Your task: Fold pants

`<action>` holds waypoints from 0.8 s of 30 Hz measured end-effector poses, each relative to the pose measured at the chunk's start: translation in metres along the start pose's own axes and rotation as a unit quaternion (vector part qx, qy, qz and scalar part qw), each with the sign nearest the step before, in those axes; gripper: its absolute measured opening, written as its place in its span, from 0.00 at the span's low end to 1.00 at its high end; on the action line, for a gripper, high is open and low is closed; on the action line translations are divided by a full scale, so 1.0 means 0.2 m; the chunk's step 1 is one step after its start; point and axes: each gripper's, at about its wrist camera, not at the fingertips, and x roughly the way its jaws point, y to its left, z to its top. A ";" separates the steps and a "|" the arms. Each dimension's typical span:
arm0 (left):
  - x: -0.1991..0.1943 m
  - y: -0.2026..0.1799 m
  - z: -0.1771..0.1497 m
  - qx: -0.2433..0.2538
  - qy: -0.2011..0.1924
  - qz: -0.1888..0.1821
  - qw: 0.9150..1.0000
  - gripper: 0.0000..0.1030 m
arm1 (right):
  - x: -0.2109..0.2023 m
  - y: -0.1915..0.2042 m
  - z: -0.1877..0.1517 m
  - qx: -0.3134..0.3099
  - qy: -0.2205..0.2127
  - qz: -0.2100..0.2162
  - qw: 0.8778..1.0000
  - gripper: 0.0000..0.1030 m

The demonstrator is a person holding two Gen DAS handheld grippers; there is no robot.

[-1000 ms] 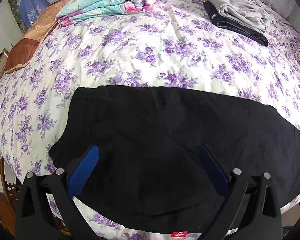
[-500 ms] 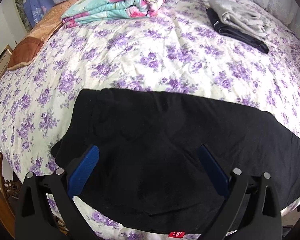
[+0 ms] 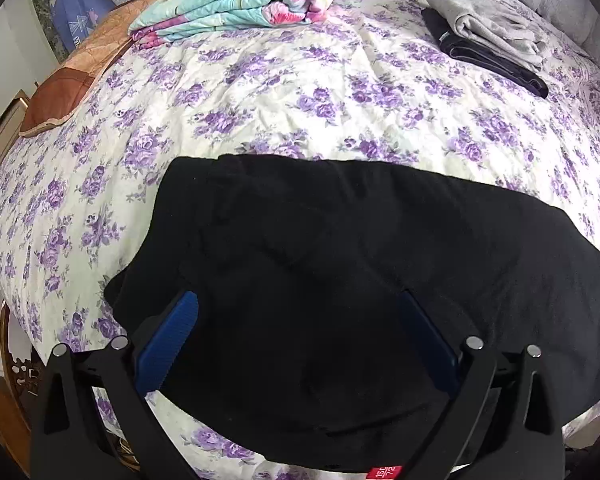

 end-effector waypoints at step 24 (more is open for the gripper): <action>0.00 0.00 0.02 0.015 -0.021 0.001 1.000 0.95 | -0.08 0.33 0.03 -0.066 -0.017 -0.001 0.998 0.16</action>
